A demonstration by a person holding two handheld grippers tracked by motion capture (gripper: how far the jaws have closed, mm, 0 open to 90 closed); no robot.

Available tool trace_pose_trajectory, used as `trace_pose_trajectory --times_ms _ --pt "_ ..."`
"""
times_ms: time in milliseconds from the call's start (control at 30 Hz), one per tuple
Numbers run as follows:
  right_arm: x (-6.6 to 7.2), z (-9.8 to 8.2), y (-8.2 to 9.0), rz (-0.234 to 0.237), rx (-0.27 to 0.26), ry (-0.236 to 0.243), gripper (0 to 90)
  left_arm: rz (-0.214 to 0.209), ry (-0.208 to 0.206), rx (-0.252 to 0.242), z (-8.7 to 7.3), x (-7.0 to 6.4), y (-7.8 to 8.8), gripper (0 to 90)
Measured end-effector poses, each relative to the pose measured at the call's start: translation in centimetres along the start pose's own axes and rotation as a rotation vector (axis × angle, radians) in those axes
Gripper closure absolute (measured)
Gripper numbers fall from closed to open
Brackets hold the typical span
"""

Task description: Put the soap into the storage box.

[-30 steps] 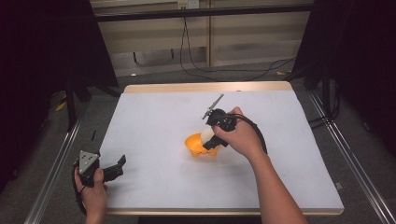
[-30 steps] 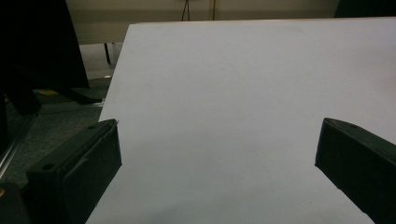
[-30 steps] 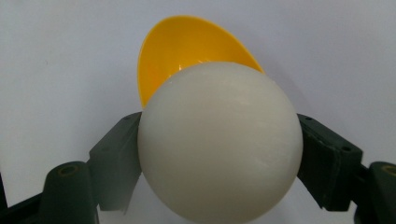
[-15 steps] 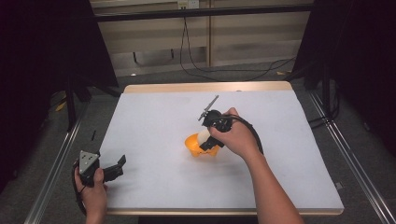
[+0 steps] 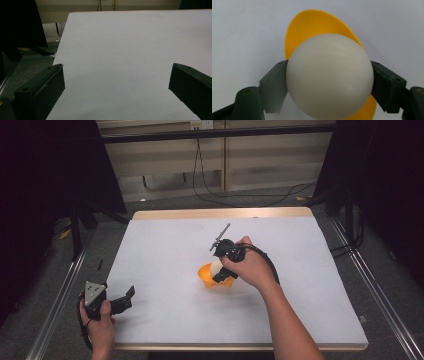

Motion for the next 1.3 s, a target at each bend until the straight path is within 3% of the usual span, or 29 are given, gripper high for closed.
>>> trace_pose_trajectory --times_ms 433,600,700,867,1300 --pt "-0.1 -0.4 0.8 -0.015 -0.023 -0.008 25.6 -0.002 -0.002 0.000 0.0 0.0 0.0 0.2" --pt "-0.1 -0.7 1.2 -0.010 -0.032 -0.013 20.9 -0.004 -0.005 0.003 0.0 0.0 0.0 0.1" --pt "-0.1 -1.3 1.6 -0.033 -0.028 -0.013 9.5 -0.004 -0.003 -0.001 0.0 -0.1 0.0 0.1" --pt "-0.3 -2.1 2.4 -0.061 -0.055 -0.030 1.0 0.000 -0.008 0.001 0.0 -0.2 0.0 0.2" --pt "-0.9 -4.6 3.9 -0.088 -0.093 -0.088 0.0 -0.001 -0.010 -0.005 0.0 -0.1 0.0 0.5"
Point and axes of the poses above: each handheld gripper's, and its own axes: y roughly backward along the jaws, z roughly out of its top, x roughly to its left, the point moved 4 cm from there along -y, roughly forward along the jaws, and after that the axes turned 9 degrees about z, right-handed, at the moved point
